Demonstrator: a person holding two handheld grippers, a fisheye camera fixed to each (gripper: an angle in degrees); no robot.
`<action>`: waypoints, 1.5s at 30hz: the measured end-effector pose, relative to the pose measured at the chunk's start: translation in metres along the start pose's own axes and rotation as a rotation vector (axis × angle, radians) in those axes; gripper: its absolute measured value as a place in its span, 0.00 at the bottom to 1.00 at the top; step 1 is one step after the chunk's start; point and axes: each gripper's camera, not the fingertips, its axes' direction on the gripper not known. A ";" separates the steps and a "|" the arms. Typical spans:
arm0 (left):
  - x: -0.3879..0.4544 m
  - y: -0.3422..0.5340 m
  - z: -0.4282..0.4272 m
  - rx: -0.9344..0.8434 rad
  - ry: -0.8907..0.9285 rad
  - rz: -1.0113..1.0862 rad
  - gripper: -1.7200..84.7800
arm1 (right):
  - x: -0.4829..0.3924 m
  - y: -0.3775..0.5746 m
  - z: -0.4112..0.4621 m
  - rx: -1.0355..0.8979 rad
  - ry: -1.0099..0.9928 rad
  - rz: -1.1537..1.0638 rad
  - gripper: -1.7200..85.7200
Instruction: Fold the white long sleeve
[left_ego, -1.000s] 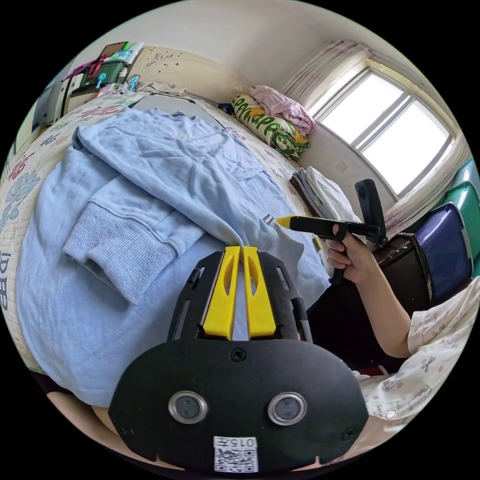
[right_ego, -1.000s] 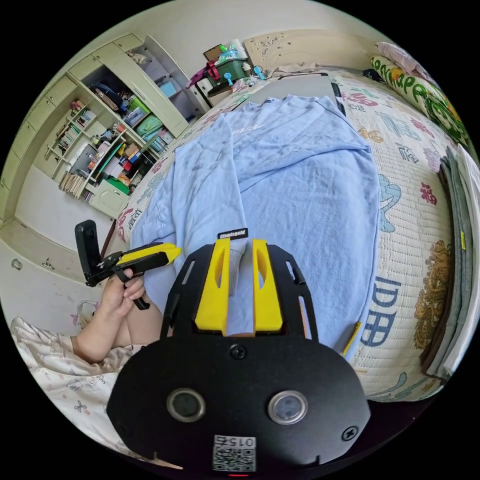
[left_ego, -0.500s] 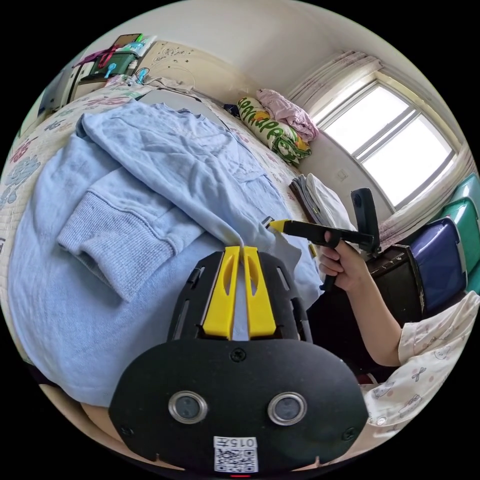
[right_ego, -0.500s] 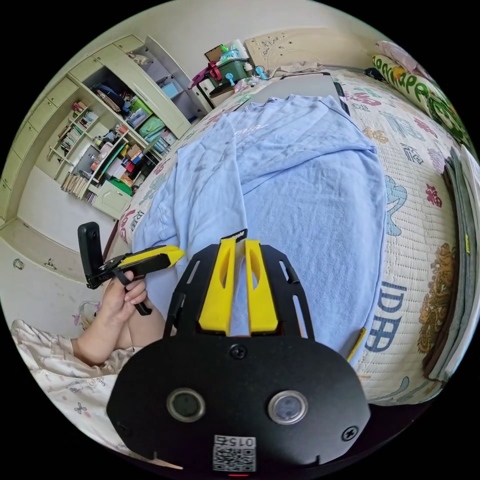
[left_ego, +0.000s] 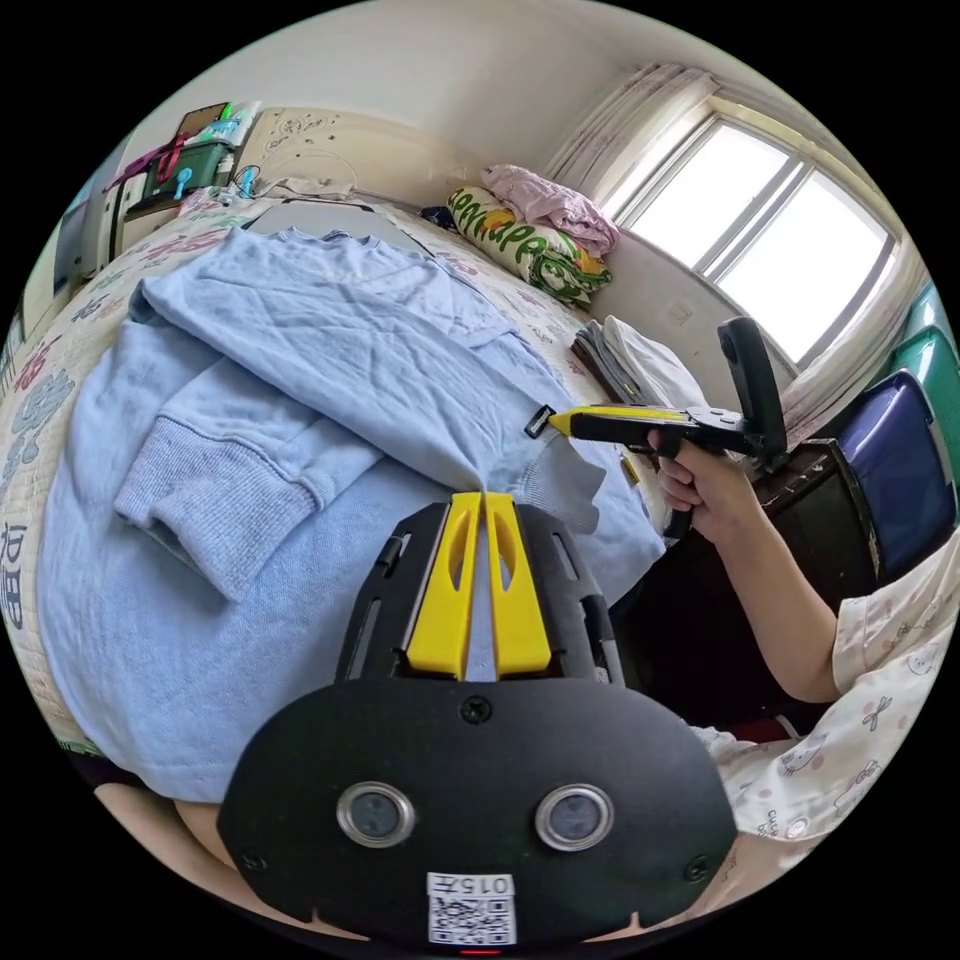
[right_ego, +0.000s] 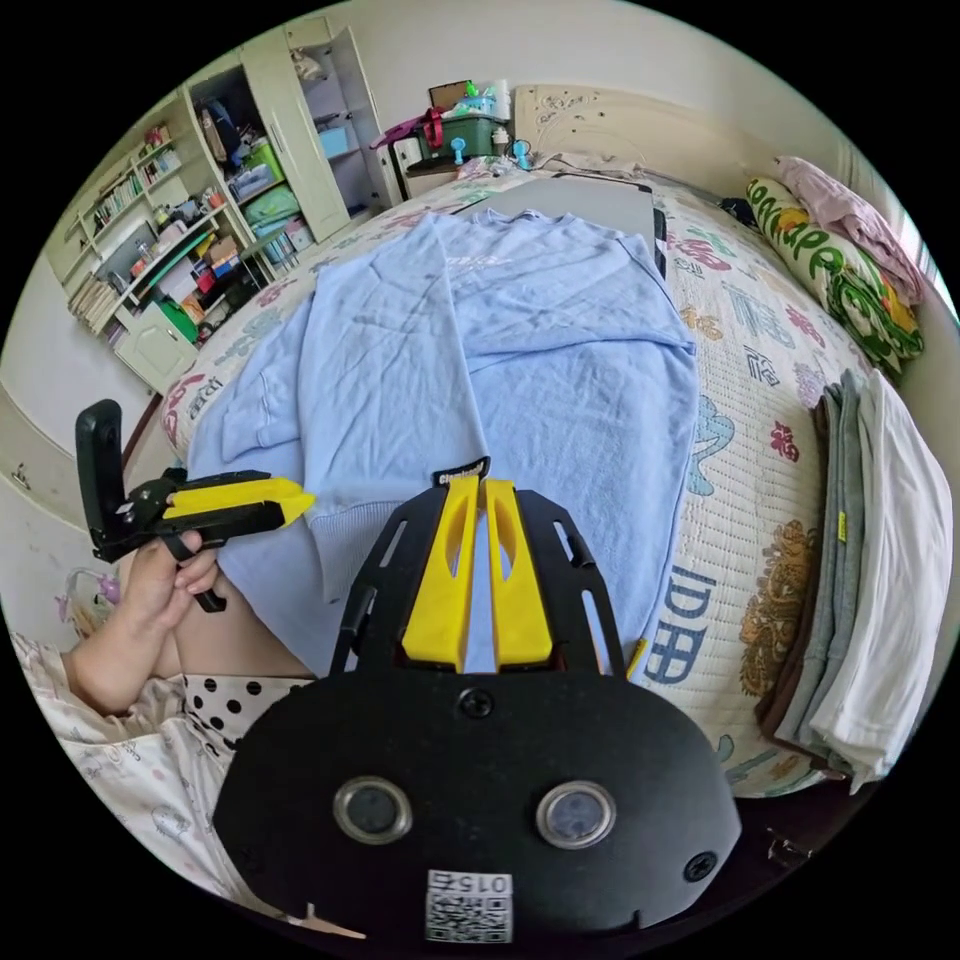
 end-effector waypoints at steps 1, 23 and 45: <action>0.000 0.002 0.004 -0.004 -0.008 0.009 0.01 | -0.005 0.002 0.015 -0.017 0.028 -0.019 0.02; -0.021 0.055 -0.034 0.128 -0.055 0.080 0.04 | -0.051 -0.006 0.080 -0.001 0.096 -0.032 0.06; -0.397 -0.297 0.058 0.099 -0.292 -0.139 0.13 | 0.129 -0.419 0.151 0.207 -0.046 0.178 0.14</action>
